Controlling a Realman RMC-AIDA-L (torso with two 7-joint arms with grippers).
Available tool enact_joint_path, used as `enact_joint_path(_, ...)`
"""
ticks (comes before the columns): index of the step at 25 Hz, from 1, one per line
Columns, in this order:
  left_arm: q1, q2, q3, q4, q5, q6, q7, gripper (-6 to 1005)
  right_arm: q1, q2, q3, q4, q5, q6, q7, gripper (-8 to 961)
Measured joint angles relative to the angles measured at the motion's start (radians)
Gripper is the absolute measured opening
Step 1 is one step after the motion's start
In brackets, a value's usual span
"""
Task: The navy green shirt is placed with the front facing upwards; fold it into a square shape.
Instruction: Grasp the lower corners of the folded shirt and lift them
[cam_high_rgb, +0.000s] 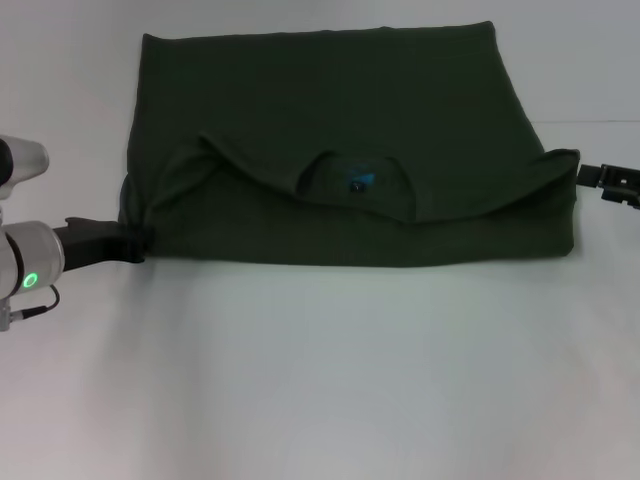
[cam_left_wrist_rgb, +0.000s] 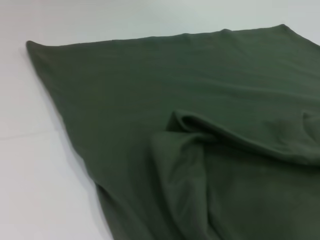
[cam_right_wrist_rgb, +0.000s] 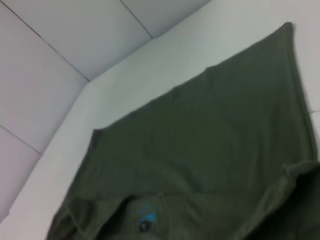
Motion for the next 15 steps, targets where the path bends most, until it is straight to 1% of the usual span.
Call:
enact_joint_path(6,0.0,0.0,-0.003,0.008,0.002,-0.001,-0.018,123,0.018,0.0,-0.001,0.002,-0.101,0.02,0.023,718)
enact_joint_path(10,0.007,0.0,-0.004,0.025,0.002,0.009,-0.037,54,0.037,0.017,-0.001,0.007,-0.166,0.051,0.026,718)
enact_joint_path(15,0.008,-0.001,-0.001,0.025,0.002,0.018,-0.039,57,0.051,0.041,-0.004,0.01,-0.229,0.113,0.036,711)
